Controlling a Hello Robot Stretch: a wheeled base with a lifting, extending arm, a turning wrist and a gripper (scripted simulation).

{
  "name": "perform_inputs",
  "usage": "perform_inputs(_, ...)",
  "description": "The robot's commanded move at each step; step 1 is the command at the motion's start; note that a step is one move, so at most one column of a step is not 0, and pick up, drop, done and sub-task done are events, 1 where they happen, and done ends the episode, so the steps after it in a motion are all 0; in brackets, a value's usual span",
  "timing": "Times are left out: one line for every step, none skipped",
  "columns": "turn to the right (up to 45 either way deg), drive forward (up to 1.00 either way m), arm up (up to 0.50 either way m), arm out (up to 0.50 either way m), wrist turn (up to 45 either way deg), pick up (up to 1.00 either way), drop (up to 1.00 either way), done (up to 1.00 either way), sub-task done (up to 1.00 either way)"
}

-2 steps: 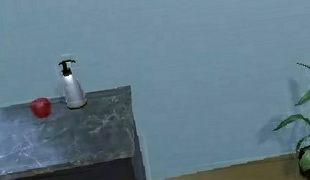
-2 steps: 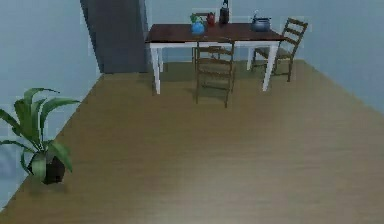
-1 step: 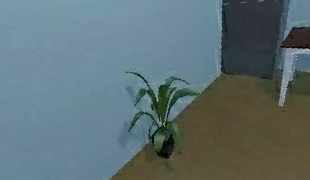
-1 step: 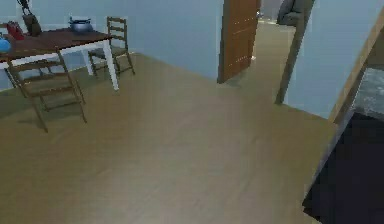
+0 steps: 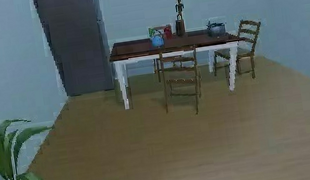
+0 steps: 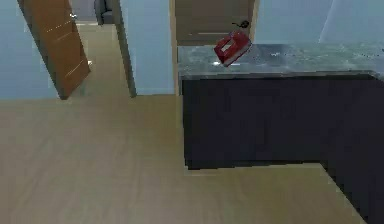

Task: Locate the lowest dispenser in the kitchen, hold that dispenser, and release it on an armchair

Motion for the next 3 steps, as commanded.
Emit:
perform_inputs(33.0, 0.0, 0.0, 0.0, 0.0, 0.0, 0.0, 0.0, 0.0)
perform_inputs(0.0, 1.0, 0.0, 0.0, 0.0, 0.0, 0.0, 0.0, 0.0)
perform_inputs(3.0, 0.0, 0.0, 0.0, 0.0, 0.0, 0.0, 0.0, 0.0)
